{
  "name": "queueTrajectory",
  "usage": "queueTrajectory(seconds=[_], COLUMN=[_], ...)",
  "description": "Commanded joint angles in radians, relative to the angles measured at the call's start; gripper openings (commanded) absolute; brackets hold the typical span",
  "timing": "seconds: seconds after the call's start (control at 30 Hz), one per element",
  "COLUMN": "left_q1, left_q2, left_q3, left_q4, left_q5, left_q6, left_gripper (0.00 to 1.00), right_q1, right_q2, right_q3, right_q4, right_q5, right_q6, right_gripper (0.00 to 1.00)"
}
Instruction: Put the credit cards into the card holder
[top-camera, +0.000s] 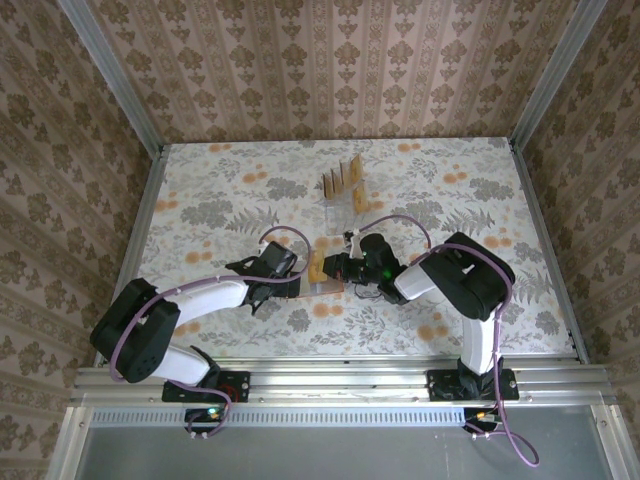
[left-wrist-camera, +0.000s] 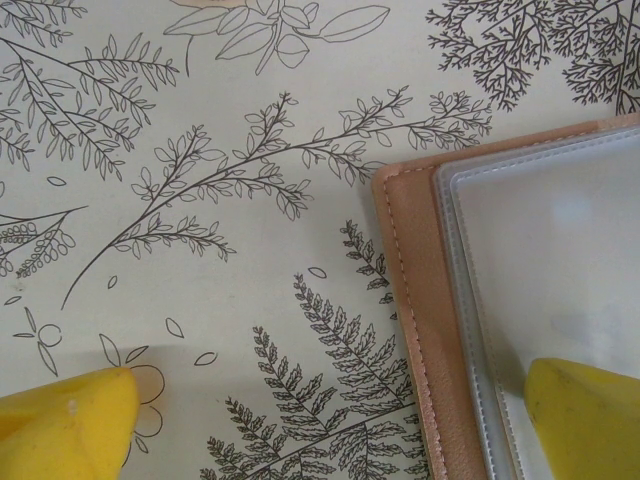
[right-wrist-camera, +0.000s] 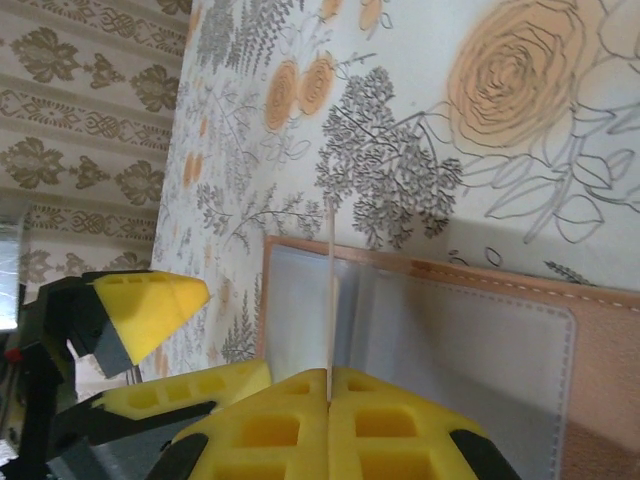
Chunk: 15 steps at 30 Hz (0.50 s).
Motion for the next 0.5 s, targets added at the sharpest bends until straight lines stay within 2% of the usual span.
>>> queueTrajectory(seconds=[0.0, 0.47], left_q1=[-0.003, -0.003], left_q2=[-0.005, -0.005], left_q3=[-0.018, -0.019], left_q4=[-0.047, -0.046], left_q5=[-0.015, -0.015], left_q6=[-0.006, -0.004], left_gripper=[1.0, 1.0], right_q1=[0.005, 0.018], right_q2=[0.024, 0.037], right_q3=[-0.019, -0.045], right_q4=[0.041, 0.058], right_q5=[0.008, -0.019], right_q6=[0.0, 0.009], right_gripper=[0.0, 0.0])
